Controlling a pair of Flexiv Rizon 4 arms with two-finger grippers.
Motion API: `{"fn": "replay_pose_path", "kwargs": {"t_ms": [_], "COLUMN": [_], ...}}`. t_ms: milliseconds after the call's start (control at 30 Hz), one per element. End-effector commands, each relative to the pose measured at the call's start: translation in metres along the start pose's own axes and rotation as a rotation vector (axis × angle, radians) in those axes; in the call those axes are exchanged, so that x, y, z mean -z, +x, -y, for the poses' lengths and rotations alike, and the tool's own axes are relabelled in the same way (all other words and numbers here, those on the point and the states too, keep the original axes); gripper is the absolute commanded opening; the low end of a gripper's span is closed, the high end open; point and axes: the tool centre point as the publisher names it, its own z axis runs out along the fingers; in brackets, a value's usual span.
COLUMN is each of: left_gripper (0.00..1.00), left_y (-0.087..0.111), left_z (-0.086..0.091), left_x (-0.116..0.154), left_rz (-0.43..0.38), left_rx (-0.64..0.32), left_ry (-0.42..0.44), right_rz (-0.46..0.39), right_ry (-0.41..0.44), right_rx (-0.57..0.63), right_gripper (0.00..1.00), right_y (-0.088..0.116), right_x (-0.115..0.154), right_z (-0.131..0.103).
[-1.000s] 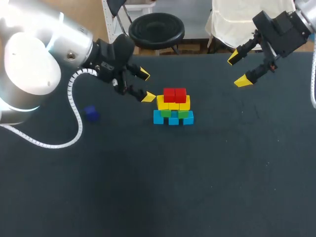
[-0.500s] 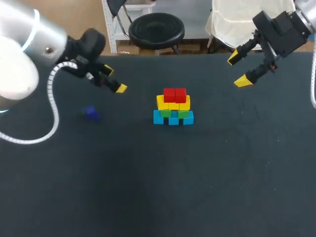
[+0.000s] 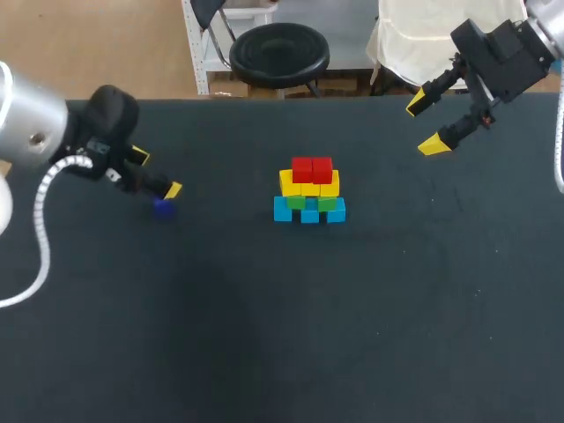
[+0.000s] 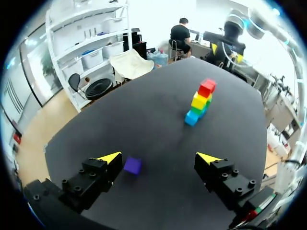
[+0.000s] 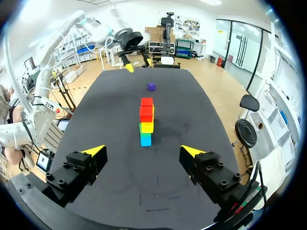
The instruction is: Place the blue cubes, place green cubes on the blue cubes, place the yellow cubes on the green cubes, then place the red cubes on the yellow cubes, and place purple cube on the red cubes.
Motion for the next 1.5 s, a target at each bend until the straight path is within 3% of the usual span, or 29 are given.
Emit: {"fn": "replay_pose_path", "kwargs": {"t_ms": [33, 600, 700, 867, 1033, 1100, 1233, 1500], "left_gripper": [1.00, 1.00, 1.00, 1.00, 1.00, 1.00, 1.00, 1.00], "left_y": [0.003, 0.003, -0.002, 0.017, 0.040, 0.047, 0.052, 0.052], "left_z": [0.006, 0.006, 0.003, -0.017, -0.027, -0.030, -0.033, -0.033], "left_x": [0.015, 0.015, 0.013, 0.013, 0.022, 0.022, 0.019, 0.019], "left_rz": [-0.020, -0.020, 0.029, -0.001, 0.082, 0.116, 0.041, 0.041], "left_rx": [-0.025, -0.025, -0.002, 0.023, -0.004, -0.029, 0.024, 0.024], "left_ry": [-0.016, -0.016, -0.013, 0.069, 0.140, 0.141, 0.081, 0.081], "right_rz": [0.000, 0.000, 0.000, 0.000, 0.000, 0.000, 0.000, 0.000], "right_ry": [0.001, 0.001, 0.001, 0.001, 0.001, 0.001, 0.001, 0.001], "right_rx": [0.000, 0.000, 0.000, 0.000, 0.000, 0.000, 0.000, 0.000], "right_gripper": [1.00, 1.00, 1.00, 1.00, 1.00, 1.00, 1.00, 1.00], "right_y": [0.000, 0.000, 0.000, 0.000, 0.000, 0.000, 0.000, 0.000], "right_x": [0.000, 0.000, 0.000, 0.000, 0.000, 0.000, 0.000, 0.000], "right_z": [0.000, 0.000, 0.000, 0.000, 0.000, 0.000, 0.000, 0.000]}}
